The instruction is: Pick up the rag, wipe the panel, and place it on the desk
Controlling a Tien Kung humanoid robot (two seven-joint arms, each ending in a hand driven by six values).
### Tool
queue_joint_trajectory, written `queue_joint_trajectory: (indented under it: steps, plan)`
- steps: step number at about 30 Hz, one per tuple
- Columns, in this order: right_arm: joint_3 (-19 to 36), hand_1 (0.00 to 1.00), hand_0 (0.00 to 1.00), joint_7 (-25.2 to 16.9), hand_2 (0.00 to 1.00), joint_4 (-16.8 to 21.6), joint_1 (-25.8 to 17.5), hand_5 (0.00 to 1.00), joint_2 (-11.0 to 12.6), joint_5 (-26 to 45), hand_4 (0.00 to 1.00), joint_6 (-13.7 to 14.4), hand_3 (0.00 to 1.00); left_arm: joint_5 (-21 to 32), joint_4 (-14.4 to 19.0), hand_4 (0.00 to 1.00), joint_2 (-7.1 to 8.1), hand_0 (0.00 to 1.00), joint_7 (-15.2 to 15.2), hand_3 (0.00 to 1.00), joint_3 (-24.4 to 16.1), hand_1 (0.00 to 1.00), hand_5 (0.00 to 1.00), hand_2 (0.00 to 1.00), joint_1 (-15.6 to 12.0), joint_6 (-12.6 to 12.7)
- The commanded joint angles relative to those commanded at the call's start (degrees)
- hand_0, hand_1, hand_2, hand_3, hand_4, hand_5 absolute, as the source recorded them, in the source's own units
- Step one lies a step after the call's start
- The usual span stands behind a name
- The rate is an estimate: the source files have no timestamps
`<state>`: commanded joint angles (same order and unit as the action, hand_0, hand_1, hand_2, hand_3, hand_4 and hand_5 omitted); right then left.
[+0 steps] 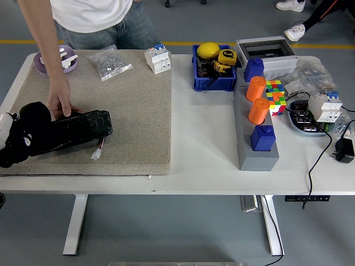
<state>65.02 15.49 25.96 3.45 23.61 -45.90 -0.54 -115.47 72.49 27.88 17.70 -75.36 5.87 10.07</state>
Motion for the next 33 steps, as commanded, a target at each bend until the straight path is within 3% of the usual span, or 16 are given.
queue_joint_trajectory:
  steps: [17, 33]
  plan:
    - [-0.10, 0.586, 0.759, 0.01, 0.698, 0.00, -0.15, 0.641, -0.11, 0.10, 0.998, -0.03, 0.689, 1.04, 0.50, 0.050, -0.22, 0.249, -0.58, 0.446, 0.68, 0.274, 0.002, 0.516, -0.23, 1.45]
    - [-0.37, 0.586, 0.759, -0.06, 0.697, 0.02, -0.01, 0.645, -0.12, 0.29, 0.998, -0.07, 0.690, 2.37, 1.10, 0.055, -2.51, 0.251, 0.01, 0.446, 9.56, 0.273, 0.002, 0.516, 5.43, 1.43]
